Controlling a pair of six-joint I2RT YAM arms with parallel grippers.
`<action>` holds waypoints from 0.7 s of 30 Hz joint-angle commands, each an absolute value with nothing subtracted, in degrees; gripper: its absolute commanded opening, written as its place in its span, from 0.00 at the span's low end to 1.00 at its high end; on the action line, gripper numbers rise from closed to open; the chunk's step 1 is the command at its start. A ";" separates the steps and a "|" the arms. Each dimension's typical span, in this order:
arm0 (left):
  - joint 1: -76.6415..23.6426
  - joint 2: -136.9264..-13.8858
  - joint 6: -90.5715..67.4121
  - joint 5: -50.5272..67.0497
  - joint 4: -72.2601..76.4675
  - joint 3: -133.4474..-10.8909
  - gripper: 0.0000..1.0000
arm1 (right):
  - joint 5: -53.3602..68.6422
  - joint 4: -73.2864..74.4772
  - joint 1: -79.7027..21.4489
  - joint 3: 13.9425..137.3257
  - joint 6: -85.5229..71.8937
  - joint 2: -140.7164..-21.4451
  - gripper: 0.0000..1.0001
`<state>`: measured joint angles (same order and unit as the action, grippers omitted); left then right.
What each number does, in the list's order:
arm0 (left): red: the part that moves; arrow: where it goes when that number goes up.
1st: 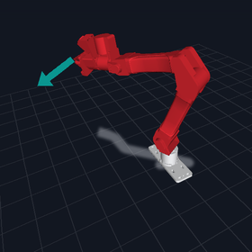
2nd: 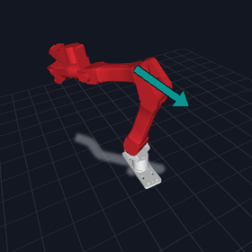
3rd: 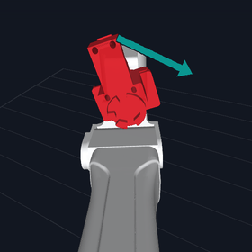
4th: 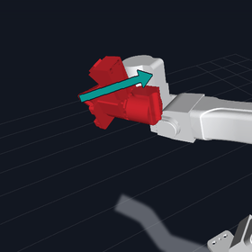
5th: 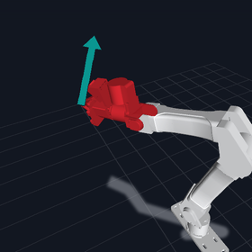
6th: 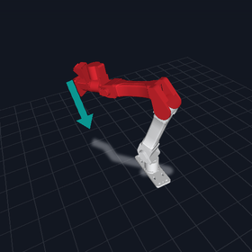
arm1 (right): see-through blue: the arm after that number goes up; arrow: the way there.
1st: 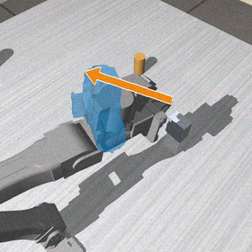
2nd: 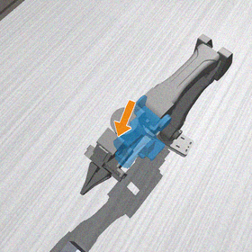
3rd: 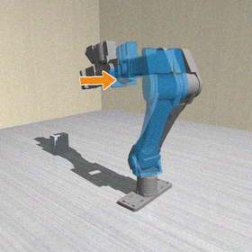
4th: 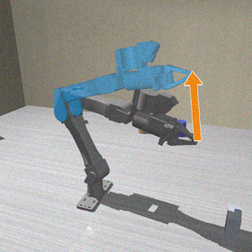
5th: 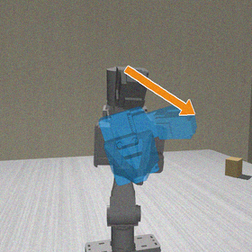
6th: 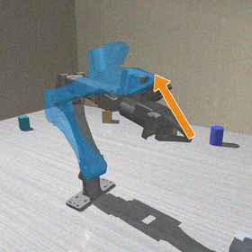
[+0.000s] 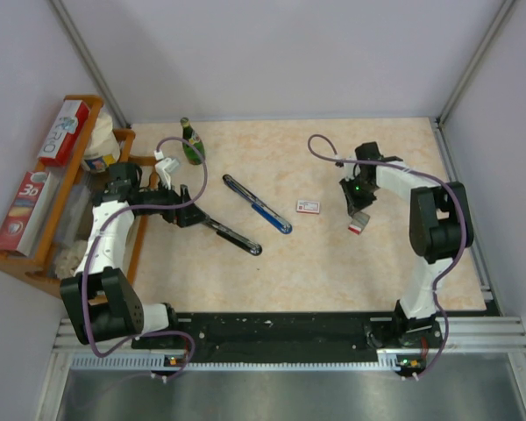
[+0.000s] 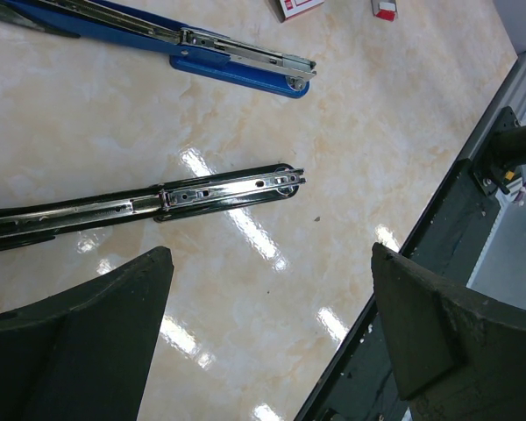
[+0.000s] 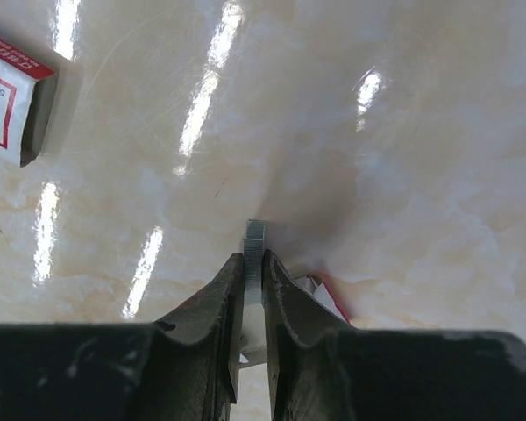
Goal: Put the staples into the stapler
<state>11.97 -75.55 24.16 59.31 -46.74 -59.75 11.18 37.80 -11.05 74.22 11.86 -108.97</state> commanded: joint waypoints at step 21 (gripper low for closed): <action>12.48 -75.59 25.40 60.65 -46.32 -59.59 0.99 | -14.06 19.69 -19.95 68.47 15.73 -105.38 0.15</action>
<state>11.99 -75.55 24.18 59.31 -46.72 -59.75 -8.75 24.40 -18.87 68.97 15.00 -106.15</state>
